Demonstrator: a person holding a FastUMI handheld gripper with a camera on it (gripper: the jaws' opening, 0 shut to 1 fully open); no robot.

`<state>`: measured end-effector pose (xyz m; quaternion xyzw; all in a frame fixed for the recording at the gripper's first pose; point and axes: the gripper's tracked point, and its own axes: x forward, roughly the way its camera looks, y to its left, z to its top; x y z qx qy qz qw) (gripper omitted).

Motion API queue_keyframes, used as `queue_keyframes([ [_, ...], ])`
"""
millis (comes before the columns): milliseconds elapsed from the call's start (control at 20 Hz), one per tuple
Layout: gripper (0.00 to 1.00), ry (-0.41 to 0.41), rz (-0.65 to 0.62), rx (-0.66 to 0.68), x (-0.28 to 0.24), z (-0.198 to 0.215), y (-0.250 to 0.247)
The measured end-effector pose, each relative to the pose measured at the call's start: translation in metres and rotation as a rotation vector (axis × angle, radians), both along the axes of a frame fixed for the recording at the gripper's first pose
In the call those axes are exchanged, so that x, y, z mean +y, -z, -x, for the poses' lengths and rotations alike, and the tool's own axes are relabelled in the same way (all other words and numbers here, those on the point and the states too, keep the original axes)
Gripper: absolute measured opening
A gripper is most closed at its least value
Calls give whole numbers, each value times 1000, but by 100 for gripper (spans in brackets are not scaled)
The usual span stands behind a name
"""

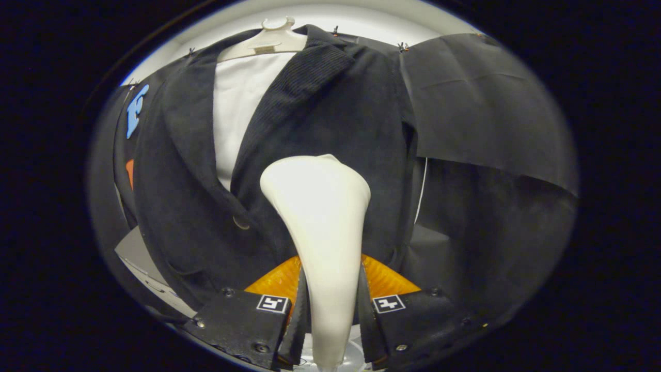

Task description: Iron the clothes twice with a garment steamer, once on the left side and once on the right side.

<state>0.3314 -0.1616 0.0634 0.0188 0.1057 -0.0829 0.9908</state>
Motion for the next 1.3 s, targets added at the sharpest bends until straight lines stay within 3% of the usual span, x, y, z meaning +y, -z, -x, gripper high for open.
queue_keyframes([
  [750, 46, 24, 55, 134, 8, -7, 111],
  [1300, 46, 1, -13, 269, 2, 10, 201],
])
